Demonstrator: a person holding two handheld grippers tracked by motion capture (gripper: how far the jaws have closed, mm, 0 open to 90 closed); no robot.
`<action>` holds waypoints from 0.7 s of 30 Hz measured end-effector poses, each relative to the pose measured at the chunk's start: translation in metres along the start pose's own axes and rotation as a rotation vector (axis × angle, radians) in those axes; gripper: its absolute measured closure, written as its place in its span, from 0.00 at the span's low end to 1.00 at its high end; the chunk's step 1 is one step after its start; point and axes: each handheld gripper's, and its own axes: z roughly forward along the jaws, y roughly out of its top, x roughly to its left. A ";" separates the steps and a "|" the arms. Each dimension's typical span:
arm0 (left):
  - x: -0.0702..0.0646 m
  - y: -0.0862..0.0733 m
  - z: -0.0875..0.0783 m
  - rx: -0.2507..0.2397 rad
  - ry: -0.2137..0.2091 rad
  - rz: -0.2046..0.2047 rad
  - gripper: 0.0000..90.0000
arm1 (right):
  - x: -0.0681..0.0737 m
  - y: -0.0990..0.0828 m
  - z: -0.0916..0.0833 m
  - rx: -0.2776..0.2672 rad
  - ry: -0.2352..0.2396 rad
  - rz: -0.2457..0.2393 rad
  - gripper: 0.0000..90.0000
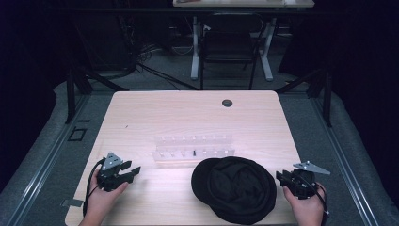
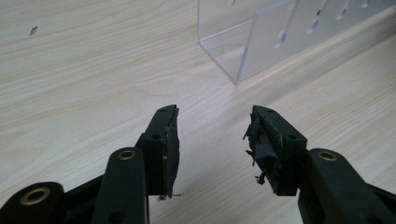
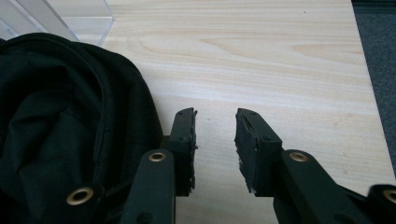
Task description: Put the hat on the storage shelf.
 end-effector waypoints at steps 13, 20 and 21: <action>-0.004 0.001 0.002 0.028 -0.017 0.000 0.57 | 0.006 0.008 -0.016 0.039 0.027 0.014 0.71; -0.006 0.000 0.002 0.028 -0.015 0.008 0.56 | 0.015 0.016 -0.026 0.047 0.071 0.024 0.70; -0.006 0.000 0.002 0.029 -0.015 0.007 0.56 | 0.017 0.016 -0.028 0.054 0.071 0.019 0.70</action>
